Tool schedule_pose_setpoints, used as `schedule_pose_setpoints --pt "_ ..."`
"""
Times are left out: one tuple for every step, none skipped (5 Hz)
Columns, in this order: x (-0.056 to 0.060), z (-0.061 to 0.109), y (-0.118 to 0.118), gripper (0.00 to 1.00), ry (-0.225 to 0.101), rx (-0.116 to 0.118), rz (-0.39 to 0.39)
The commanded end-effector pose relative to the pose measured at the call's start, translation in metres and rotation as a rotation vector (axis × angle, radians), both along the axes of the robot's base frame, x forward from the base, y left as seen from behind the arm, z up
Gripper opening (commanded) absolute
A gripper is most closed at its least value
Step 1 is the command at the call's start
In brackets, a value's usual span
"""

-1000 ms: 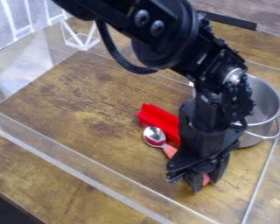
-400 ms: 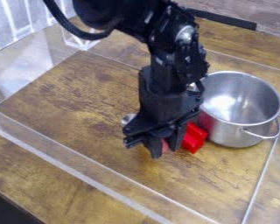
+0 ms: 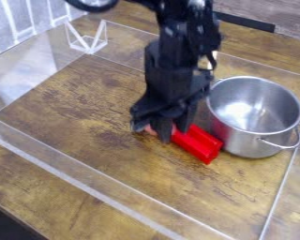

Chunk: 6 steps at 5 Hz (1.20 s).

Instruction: Move the pink spoon to the left side of the table

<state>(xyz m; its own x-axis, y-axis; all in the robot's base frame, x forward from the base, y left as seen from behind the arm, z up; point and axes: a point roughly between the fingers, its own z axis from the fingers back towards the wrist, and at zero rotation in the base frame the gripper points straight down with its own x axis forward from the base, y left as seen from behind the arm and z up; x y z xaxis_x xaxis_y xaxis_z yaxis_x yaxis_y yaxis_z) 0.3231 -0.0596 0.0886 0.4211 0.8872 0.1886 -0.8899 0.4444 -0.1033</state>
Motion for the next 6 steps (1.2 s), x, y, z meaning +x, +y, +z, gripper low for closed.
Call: schedule_pose_setpoints --pt "0.000 0.035 0.010 0.00 -0.101 -0.032 0.070" --pt "-0.006 0.048 0.021 0.00 -0.119 -0.048 0.145" --pt "-0.002 0.046 0.028 0.00 -0.126 -0.075 0.201" --pt "-0.007 0.041 0.026 0.00 -0.125 -0.091 0.230" --pt "-0.008 0.042 0.021 0.00 -0.125 -0.104 0.278" --pt "-0.008 0.041 0.016 0.00 -0.119 -0.114 0.314"
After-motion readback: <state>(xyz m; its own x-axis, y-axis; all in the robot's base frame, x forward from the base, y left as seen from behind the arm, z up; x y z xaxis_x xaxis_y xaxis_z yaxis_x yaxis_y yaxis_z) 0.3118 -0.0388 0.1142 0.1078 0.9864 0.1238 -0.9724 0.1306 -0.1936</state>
